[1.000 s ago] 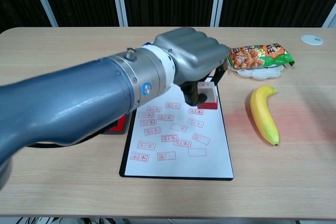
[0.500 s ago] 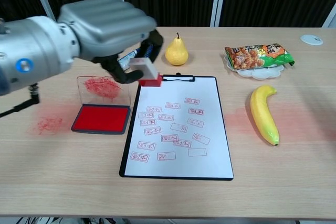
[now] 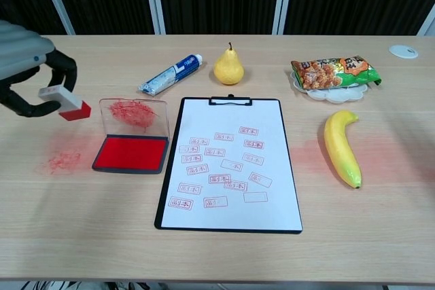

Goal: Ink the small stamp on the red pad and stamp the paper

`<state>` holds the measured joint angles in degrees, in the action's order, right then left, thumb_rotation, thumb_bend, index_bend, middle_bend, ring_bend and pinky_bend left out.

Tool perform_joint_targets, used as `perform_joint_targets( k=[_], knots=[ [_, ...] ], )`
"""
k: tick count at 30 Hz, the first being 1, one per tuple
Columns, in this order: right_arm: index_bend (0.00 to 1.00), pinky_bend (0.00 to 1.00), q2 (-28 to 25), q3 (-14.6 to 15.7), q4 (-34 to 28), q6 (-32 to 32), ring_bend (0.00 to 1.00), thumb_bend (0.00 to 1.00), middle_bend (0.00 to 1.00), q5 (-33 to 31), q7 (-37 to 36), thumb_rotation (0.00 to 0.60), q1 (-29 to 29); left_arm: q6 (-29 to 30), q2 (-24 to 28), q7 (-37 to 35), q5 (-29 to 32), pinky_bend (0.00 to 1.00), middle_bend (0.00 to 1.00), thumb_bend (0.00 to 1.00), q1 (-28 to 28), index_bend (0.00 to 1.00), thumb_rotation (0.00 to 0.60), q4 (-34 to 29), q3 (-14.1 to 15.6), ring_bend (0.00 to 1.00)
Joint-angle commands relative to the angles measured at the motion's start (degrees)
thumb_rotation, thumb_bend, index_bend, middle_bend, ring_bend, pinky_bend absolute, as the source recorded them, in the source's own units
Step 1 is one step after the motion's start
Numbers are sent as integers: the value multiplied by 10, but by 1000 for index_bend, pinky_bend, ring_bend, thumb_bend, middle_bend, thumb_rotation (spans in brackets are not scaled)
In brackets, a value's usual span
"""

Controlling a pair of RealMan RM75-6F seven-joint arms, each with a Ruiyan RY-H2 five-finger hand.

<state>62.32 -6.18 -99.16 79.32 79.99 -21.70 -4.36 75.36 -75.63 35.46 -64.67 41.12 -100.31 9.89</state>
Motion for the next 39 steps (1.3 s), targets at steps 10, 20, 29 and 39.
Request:
perform_joint_targets(
  k=[10,20,29,39],
  knots=[
    [0,219,3,-1,1,0,0,120,0,-3,8,600,0,-102,-23,-73,-8,972,714,491,-37,623,600,135,-2,827],
    [0,219,2,-2,0,-1,0,120,0,-5,8,600,-1,-144,-56,-45,9,972,686,463,-43,584,600,172,-22,827],
    [0,219,2,-2,-1,-2,0,120,0,-5,9,600,-1,-159,-70,-12,26,972,662,446,-47,559,600,174,-42,827],
    [1,219,2,-1,-1,-1,0,121,0,-5,10,600,0,-170,-77,13,35,972,625,428,-47,513,600,169,-57,827]
  ],
)
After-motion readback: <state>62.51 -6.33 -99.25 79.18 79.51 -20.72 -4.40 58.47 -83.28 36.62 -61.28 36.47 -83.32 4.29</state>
